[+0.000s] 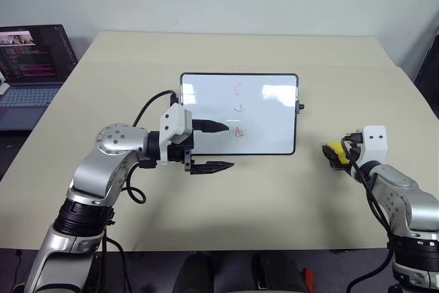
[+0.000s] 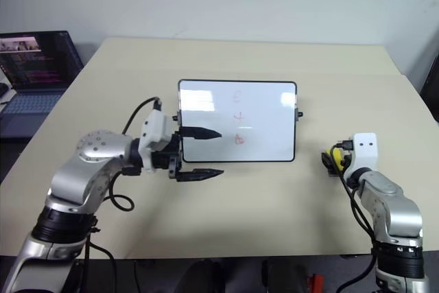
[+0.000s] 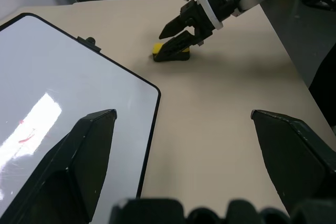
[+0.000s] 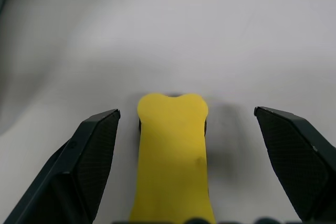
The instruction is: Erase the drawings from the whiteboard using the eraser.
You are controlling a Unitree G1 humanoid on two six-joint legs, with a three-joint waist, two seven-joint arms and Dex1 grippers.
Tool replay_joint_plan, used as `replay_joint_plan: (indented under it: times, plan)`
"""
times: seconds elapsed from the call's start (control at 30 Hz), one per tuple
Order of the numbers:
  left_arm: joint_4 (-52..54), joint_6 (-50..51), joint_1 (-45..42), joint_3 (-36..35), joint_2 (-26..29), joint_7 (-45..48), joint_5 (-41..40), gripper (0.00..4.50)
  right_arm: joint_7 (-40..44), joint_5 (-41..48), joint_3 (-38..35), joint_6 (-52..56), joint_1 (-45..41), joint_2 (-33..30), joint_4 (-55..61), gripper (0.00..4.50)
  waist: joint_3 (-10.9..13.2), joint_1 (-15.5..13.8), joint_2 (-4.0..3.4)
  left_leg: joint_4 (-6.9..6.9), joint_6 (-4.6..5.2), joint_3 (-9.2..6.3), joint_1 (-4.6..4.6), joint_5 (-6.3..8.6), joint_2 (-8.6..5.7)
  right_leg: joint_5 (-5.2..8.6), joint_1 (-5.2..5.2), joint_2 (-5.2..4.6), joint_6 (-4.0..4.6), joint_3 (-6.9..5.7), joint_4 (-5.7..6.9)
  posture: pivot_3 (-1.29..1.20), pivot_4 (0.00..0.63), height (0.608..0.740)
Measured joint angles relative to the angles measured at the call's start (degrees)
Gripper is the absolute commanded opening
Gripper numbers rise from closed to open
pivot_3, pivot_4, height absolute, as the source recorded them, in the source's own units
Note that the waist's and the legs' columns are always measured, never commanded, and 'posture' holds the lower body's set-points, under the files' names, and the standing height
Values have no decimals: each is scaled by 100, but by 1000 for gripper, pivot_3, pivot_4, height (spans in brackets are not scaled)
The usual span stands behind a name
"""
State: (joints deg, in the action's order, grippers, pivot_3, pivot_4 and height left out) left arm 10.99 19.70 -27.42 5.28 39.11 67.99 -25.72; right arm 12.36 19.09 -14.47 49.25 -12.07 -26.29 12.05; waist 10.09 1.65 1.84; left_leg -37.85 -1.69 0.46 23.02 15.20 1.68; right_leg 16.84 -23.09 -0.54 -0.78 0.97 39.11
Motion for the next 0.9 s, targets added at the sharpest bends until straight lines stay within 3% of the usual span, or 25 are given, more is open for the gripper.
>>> replay_joint_plan:
  times: [0.1,0.27,0.3,0.63,0.9]
  plan:
    - [19,7,7,0,0,-25,0,4500,5,-18,2,0,2,0,-59,3240,0,0,0,0,0,0,0,0,0,0,0,0,0,0,1,0,150,740]
    - [41,25,15,0,0,-102,-8,4500,7,-68,5,-4,3,2,-93,1371,0,0,0,-1,0,0,0,0,0,0,0,0,0,0,2,0,150,740]
    - [45,32,20,0,0,-108,-15,4500,7,-83,5,-10,2,3,-93,1247,-1,0,0,-1,0,0,0,0,0,0,0,0,0,0,2,0,150,740]
    - [453,539,511,-219,-7,-647,-216,4500,19,-111,2,-71,157,21,55,1245,-1,-1,-1,-2,0,-3,-1,0,3,0,0,-12,0,0,5,0,150,740]
    - [682,1154,931,-786,161,-1669,-146,4500,321,-92,288,-62,550,-257,1559,1245,-2,21,-2,-7,0,0,-11,0,0,-1,1,-27,-2,2,22,0,150,740]
